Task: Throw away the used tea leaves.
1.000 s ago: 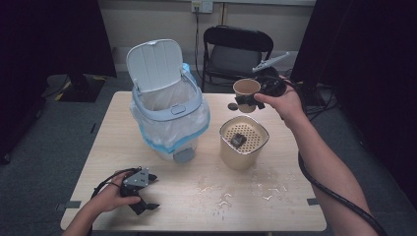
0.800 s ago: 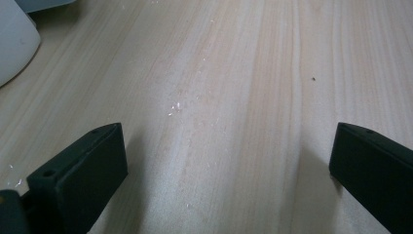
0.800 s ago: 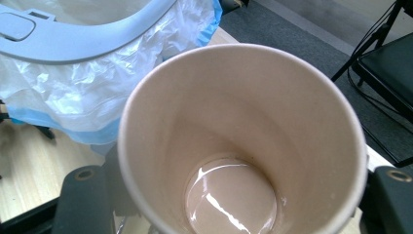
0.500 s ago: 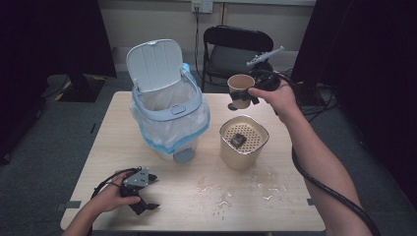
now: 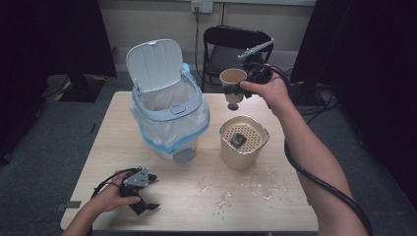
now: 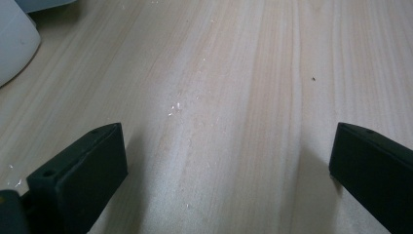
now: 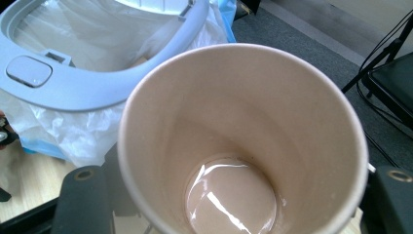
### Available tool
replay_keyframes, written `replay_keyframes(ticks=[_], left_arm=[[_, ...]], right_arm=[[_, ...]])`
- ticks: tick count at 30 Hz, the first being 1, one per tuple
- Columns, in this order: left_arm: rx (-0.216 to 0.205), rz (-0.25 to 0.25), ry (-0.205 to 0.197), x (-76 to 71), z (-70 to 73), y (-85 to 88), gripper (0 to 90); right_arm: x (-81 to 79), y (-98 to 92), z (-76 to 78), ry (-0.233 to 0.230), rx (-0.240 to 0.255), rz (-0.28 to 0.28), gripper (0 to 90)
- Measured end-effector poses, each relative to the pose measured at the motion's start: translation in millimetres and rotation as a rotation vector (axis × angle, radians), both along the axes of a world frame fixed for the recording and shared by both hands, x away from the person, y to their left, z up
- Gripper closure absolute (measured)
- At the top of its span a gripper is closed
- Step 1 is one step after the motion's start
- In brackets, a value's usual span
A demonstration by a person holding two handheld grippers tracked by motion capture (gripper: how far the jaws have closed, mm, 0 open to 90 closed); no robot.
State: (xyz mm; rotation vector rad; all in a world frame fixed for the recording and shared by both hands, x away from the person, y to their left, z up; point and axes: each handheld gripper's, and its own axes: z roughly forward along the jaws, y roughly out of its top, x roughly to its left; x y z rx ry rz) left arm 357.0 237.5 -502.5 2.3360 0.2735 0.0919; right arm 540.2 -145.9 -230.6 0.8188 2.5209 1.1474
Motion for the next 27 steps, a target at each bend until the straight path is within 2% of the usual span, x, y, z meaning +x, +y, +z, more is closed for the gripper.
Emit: replay_keyframes(ticks=[8, 13, 15, 21, 27], left_arm=[[-0.008, -0.003, -0.004, 0.4, -0.3, -0.4, 0.0], [0.003, -0.004, -0.002, 0.3, 0.2, 0.2, 0.0], [-0.011, -0.006, -0.004, 0.6, -0.4, -0.6, 0.0], [0.0, -0.003, 0.004, 0.0, 0.0, -0.1, 0.0], [-0.007, -0.006, 0.001, 0.3, -0.3, -0.5, 0.0]], right_arm=[[6.2, 17.1, 4.1, 0.003, -0.007, 0.019, 27.8], [10.0, 25.9, 5.1, 0.002, 0.0, 0.03, 27.7], [11.3, 30.1, 7.4, 0.001, 0.004, 0.036, 27.7], [12.8, 41.8, 17.4, -0.015, 0.002, 0.047, 27.8], [13.5, 52.2, 23.1, -0.024, 0.007, 0.057, 27.7]])
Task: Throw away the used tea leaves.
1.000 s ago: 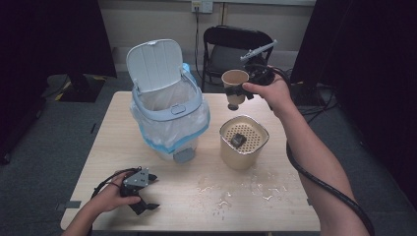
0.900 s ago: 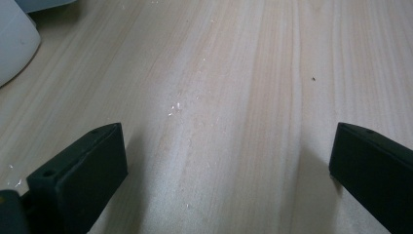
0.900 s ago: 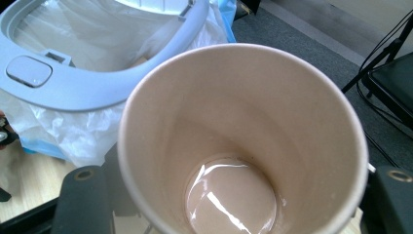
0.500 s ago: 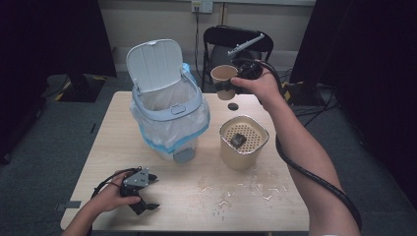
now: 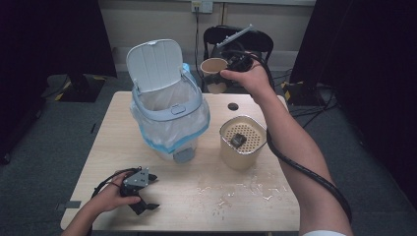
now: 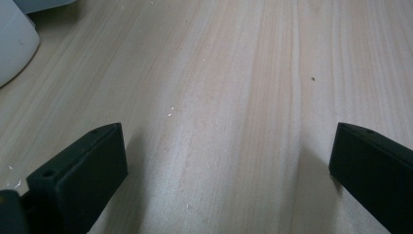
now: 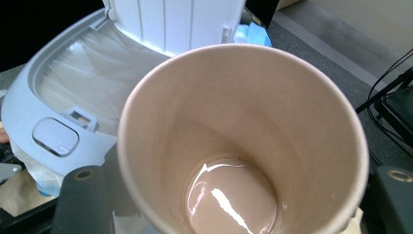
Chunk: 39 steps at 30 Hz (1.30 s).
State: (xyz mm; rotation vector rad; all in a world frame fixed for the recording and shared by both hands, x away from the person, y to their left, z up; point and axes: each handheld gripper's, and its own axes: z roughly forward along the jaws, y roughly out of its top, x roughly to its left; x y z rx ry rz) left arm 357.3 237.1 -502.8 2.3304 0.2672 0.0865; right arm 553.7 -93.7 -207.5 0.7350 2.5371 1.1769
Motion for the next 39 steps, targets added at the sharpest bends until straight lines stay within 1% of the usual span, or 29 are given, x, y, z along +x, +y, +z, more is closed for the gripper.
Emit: replay_keyframes(ticks=[3, 4, 5, 8, 13, 15, 18, 21, 22, 23, 26, 27, 29, 31, 33, 35, 36, 39], left_arm=[[0.006, 0.003, 0.004, -0.3, 0.3, 0.4, 0.0], [-0.001, 0.0, 0.0, 0.0, 0.0, 0.0, 0.0], [0.0, 0.0, 0.001, 0.0, 0.1, 0.0, 0.0], [0.001, 0.0, 0.001, 0.0, 0.1, 0.1, 0.0], [0.0, 0.0, 0.001, 0.0, 0.0, 0.0, 0.0], [0.0, 0.0, 0.001, 0.0, 0.0, 0.0, 0.0], [0.0, 0.0, 0.001, 0.0, 0.0, 0.0, 0.0], [0.0, 0.0, 0.001, -0.1, 0.1, 0.1, 0.0], [0.004, 0.002, 0.003, -0.2, 0.2, 0.3, 0.0], [-0.002, 0.0, -0.001, 0.0, 0.0, -0.1, 0.0], [0.006, 0.003, 0.003, -0.3, 0.3, 0.4, 0.0], [-0.002, 0.0, 0.0, 0.1, 0.0, -0.1, 0.0], [0.001, 0.0, 0.001, -0.1, 0.1, 0.1, 0.0], [0.003, -0.002, 0.0, 0.1, 0.2, 0.2, 0.0], [0.0, 0.0, 0.001, -0.1, 0.0, 0.0, 0.0], [0.0, 0.0, 0.001, 0.0, 0.0, 0.0, 0.0], [0.002, 0.001, 0.002, -0.1, 0.1, 0.1, 0.0], [0.0, 0.0, 0.001, 0.0, 0.1, 0.0, 0.0]], right_arm=[[-0.9, 5.7, 3.8, -0.001, 0.012, 0.007, 27.7], [-1.0, 7.5, 5.0, -0.005, 0.011, 0.014, 27.8], [-1.4, 9.2, 5.9, -0.002, 0.011, 0.013, 27.8], [-1.7, 16.1, 9.6, -0.012, -0.003, 0.022, 27.7], [-1.8, 25.3, 14.1, -0.013, 0.007, 0.03, 27.8], [-2.3, 30.3, 15.1, -0.017, 0.016, 0.041, 27.7], [-4.7, 41.0, 16.8, -0.02, 0.006, 0.059, 27.7], [-6.4, 49.8, 17.5, -0.022, 0.014, 0.074, 27.6], [-6.7, 52.9, 17.4, -0.022, 0.016, 0.082, 27.6], [-6.8, 55.4, 16.8, -0.024, 0.018, 0.087, 27.6], [-7.9, 65.5, 15.0, -0.023, 0.009, 0.101, 27.6], [-8.2, 69.6, 14.4, -0.022, 0.013, 0.112, 27.5], [-8.7, 76.0, 13.5, -0.024, 0.016, 0.12, 27.5], [-8.8, 81.3, 11.6, -0.026, 0.024, 0.128, 27.5], [-8.9, 87.4, 8.0, -0.037, 0.02, 0.123, 27.4], [-9.3, 93.5, 4.4, -0.023, 0.019, 0.133, 27.4], [-9.5, 96.5, 2.6, -0.027, 0.013, 0.135, 27.4], [-9.7, 103.4, -2.2, -0.013, 0.005, 0.142, 27.1]])
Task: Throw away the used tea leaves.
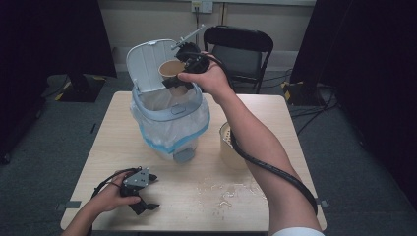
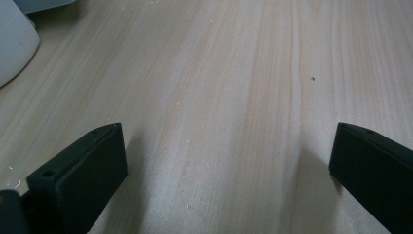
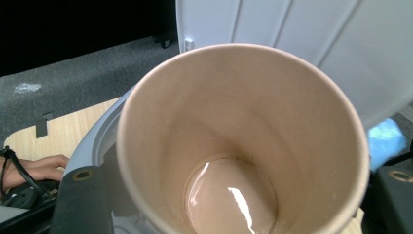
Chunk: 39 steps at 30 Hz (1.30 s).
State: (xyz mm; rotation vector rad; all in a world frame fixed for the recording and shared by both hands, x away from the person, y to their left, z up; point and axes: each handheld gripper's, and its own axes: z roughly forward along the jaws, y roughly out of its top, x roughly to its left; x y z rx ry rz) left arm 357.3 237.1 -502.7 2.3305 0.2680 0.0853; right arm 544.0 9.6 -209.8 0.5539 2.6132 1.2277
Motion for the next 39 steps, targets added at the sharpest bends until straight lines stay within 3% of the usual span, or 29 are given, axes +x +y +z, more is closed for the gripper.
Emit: replay_keyframes(ticks=[2, 6, 7, 8, 11, 13, 15, 20, 25, 39], left_arm=[[0.001, -0.001, 0.0, 0.1, 0.0, 0.0, 0.0], [0.0, 0.0, 0.0, 0.0, 0.0, 0.0, 0.0], [0.0, 0.0, 0.0, 0.0, 0.0, 0.0, 0.0], [0.0, 0.0, 0.0, 0.0, 0.0, 0.0, 0.0], [0.0, 0.0, 0.0, 0.0, 0.0, 0.0, 0.0], [0.0, 0.0, 0.0, 0.0, 0.0, 0.0, 0.0], [-0.001, -0.001, -0.001, 0.0, 0.0, -0.1, 0.0], [0.0, 0.0, 0.0, 0.0, 0.0, 0.0, 0.0], [-0.001, 0.0, -0.001, 0.0, 0.0, -0.1, 0.0], [-0.003, -0.001, -0.008, 0.3, 0.0, -0.2, 0.0]], right_arm=[[0.0, 3.8, -3.3, 0.017, -0.007, 0.003, 26.7], [2.7, 6.7, -9.6, 0.059, 0.045, -0.002, 22.9], [3.9, 7.5, -11.0, 0.088, 0.05, 0.002, 19.6], [3.5, 7.7, -11.7, 0.076, 0.052, -0.021, 12.4], [5.4, 4.8, -14.3, 0.092, 0.052, -0.032, 18.9], [5.6, -0.1, -14.1, 0.104, 0.052, -0.056, 12.7], [5.2, -4.8, -13.6, 0.111, 0.063, -0.056, 16.4], [-1.0, -15.9, -14.9, 0.095, 0.051, -0.005, 14.6], [-8.5, -24.8, -17.7, 0.096, 0.046, 0.011, 14.6], [-23.9, -55.0, -21.2, 0.078, 0.039, 0.009, 14.7]])
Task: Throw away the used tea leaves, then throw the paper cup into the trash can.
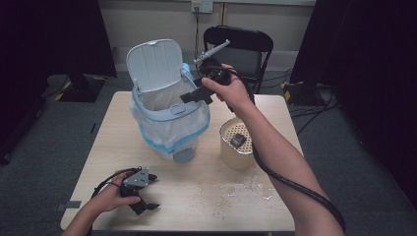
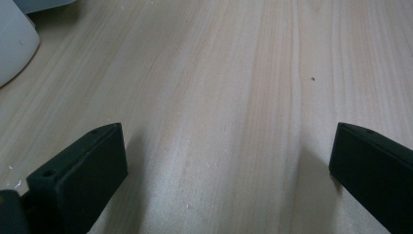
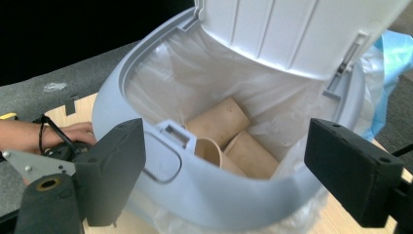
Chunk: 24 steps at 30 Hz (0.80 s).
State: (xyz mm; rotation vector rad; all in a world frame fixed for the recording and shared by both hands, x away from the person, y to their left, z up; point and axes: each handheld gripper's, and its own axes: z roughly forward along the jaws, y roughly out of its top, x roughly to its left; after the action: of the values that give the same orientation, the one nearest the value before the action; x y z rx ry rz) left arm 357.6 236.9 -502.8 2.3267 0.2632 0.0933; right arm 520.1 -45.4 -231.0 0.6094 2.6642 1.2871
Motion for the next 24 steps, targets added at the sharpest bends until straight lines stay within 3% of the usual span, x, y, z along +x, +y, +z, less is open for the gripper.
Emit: replay_keyframes(ticks=[13, 24], left_arm=[[0.012, 0.003, 0.004, -0.4, 0.4, 0.6, 0.0], [0.012, 0.005, 0.004, -0.4, 0.4, 0.5, 0.0]], right_arm=[[-21.5, -24.6, -8.6, 0.002, -0.017, 0.023, 14.6], [-42.2, -46.7, -30.1, 0.013, -0.024, 0.022, 14.7]])
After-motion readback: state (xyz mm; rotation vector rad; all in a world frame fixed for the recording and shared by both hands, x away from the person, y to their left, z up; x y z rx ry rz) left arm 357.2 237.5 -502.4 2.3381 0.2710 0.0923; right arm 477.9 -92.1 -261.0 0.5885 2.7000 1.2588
